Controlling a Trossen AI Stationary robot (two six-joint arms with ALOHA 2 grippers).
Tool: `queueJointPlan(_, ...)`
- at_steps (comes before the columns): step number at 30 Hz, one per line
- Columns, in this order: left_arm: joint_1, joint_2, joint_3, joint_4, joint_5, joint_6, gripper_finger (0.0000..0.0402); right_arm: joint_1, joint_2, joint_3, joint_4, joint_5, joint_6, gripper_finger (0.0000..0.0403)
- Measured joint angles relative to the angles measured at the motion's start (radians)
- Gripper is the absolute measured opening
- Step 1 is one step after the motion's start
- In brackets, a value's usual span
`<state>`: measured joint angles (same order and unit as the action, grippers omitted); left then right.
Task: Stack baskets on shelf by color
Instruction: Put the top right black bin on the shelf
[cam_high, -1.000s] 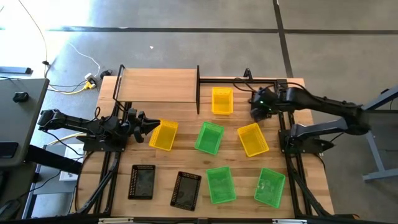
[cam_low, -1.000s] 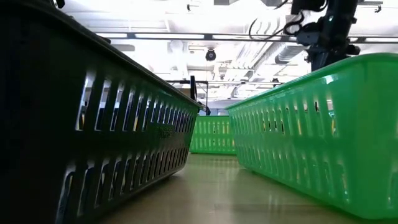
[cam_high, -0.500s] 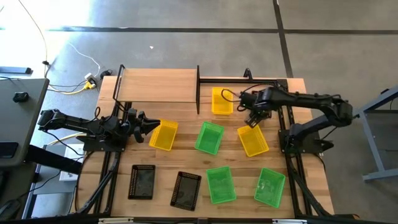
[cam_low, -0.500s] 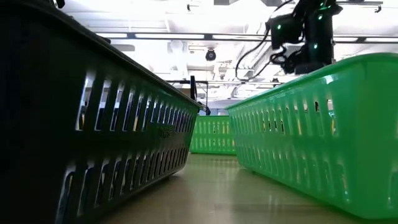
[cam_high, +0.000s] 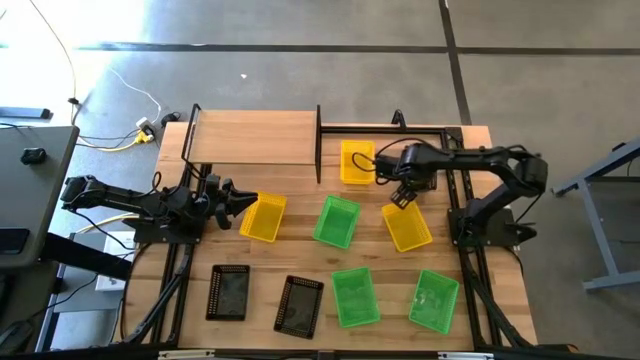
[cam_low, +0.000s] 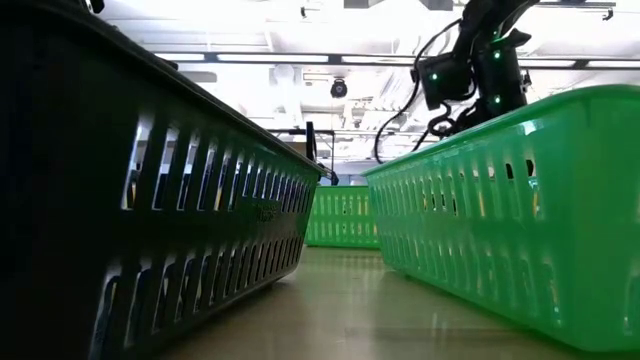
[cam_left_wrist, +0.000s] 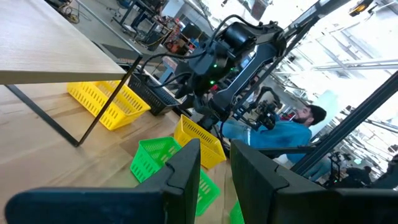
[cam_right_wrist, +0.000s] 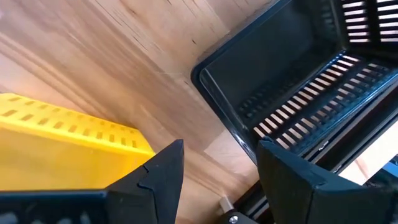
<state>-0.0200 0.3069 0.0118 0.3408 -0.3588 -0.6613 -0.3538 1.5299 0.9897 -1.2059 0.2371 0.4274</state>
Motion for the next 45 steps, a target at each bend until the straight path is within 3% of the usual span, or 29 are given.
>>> queueJointPlan(18, 0.000, 0.000, 0.000, 0.000, 0.000, 0.001, 0.0078, -0.002, 0.164, -0.002, 0.011, 0.079, 0.013, 0.0180)
queueJointPlan(25, 0.000, 0.000, 0.000, -0.007, 0.000, 0.001, 0.0078, -0.027, 0.180, -0.004, 0.013, 0.081, 0.009, 0.0127)
queueJointPlan(35, 0.000, 0.000, 0.000, -0.008, 0.000, 0.001, 0.0078, -0.039, 0.180, -0.005, -0.001, 0.087, 0.000, 0.0008)
queueJointPlan(45, 0.000, 0.000, 0.000, -0.008, 0.000, 0.000, 0.0078, -0.015, 0.179, 0.056, -0.110, 0.091, 0.042, 0.0003)
